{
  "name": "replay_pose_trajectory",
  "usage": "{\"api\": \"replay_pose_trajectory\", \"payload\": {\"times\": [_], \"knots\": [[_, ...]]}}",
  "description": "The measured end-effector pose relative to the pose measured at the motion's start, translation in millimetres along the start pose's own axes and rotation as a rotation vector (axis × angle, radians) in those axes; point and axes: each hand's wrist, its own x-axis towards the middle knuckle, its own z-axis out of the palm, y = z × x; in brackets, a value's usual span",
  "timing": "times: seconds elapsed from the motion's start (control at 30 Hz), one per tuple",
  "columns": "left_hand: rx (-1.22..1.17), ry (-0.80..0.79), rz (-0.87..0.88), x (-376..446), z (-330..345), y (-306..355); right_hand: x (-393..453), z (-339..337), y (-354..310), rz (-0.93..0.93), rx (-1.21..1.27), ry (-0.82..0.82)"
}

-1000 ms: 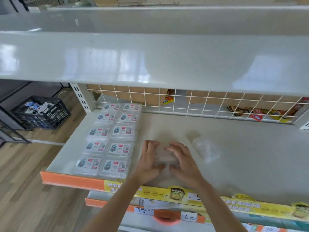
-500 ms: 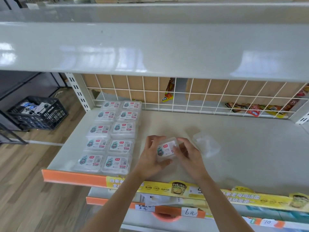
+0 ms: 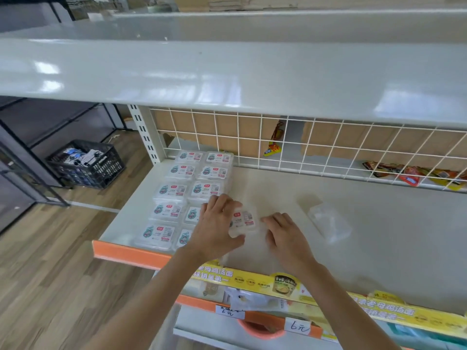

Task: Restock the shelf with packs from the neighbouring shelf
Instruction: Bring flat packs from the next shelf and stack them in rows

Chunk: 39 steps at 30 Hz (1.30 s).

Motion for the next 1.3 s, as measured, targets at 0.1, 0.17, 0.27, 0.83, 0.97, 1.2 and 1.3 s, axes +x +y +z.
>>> {"api": "replay_pose_trajectory", "payload": {"times": [0.1, 0.17, 0.27, 0.83, 0.97, 1.2, 1.3], "knots": [[0.066, 0.028, -0.054, -17.4, -26.4, -27.6, 8.8, 13.0, -25.8, -0.11, -0.031, -0.03], [0.095, -0.003, -0.143, -29.4, -42.8, -47.0, 10.5, 21.4, -37.9, -0.154, -0.049, -0.059], [0.137, -0.021, -0.268, -44.6, -60.9, -74.1, 9.6, 29.3, -44.0, -0.17, -0.052, -0.087], [-0.159, 0.045, 0.042, -19.5, 3.7, 10.4, -3.3, 9.2, -18.3, -0.076, 0.062, -0.003], [-0.167, -0.031, 0.098, -7.4, 34.6, 40.8, -21.2, -12.6, 10.6, -0.007, -0.002, 0.061], [-0.175, -0.121, 0.104, -12.4, 52.5, 43.6, -34.6, -40.0, 55.1, 0.244, -0.312, 0.222], [-0.21, -0.102, 0.102, -13.0, 53.0, 41.9, -30.7, -47.0, 64.8, 0.498, -0.289, 0.016]]}}
